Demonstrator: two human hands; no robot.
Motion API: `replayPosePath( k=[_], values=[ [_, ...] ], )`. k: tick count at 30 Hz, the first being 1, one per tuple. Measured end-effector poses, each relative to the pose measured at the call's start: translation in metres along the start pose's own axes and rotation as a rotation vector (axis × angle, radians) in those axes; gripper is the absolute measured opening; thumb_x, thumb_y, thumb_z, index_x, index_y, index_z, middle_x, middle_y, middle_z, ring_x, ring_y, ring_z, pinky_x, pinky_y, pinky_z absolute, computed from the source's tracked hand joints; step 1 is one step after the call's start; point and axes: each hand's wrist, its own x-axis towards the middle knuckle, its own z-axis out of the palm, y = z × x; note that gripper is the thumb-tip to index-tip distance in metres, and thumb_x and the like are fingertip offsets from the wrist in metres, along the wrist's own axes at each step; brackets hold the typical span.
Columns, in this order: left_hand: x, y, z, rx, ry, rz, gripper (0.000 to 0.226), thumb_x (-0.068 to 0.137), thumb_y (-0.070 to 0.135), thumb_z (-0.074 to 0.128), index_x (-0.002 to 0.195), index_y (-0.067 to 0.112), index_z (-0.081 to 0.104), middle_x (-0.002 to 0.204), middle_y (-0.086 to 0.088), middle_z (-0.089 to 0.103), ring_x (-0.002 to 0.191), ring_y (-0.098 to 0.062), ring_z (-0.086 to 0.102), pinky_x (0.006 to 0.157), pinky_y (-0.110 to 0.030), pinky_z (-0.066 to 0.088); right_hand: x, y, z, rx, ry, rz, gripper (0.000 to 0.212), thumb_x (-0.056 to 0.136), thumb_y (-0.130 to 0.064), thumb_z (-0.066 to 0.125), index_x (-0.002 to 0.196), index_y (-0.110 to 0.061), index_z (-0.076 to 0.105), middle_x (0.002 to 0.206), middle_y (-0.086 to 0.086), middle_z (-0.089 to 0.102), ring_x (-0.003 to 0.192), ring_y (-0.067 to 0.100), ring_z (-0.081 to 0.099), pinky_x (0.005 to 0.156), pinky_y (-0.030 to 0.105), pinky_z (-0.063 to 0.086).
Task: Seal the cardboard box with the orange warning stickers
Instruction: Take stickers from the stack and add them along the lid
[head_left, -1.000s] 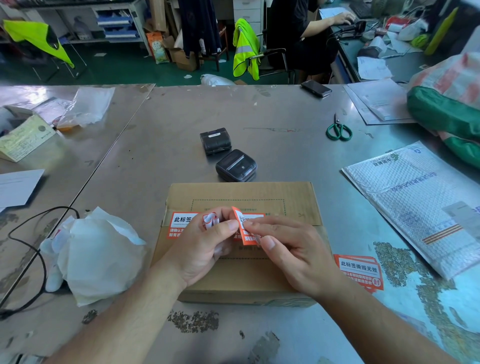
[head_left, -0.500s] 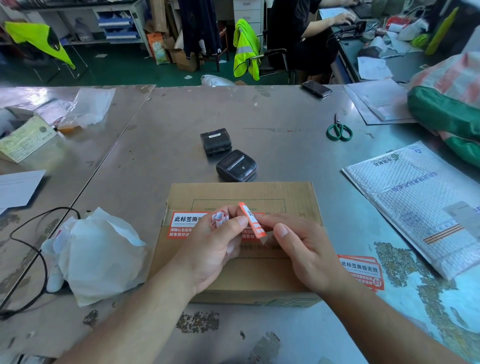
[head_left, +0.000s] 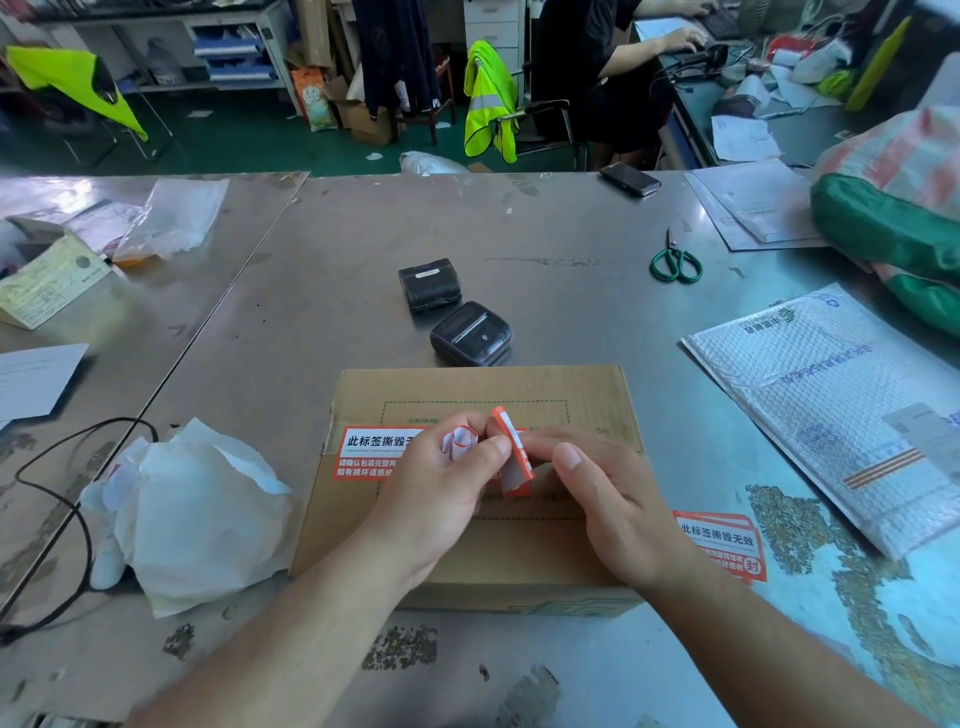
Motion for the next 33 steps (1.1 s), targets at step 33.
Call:
replayPosePath(
  k=[33],
  values=[
    [-0.0023, 0.0085, 0.0053, 0.126, 0.022, 0.111, 0.018, 0.093, 0.004, 0.058, 0.075, 0.004, 0.061, 0.071, -0.006, 0.071, 0.047, 0.001, 0.049, 0.047, -0.009, 0.033, -0.0048, -0.0038, 0.0014, -0.011, 0.054, -0.024, 0.043, 0.103, -0.035, 0.031, 0.119, -0.039, 0.07, 0.094, 0.014, 0.072, 0.09, 0.032, 0.066, 0.078, 0.046, 0.049]
  ],
)
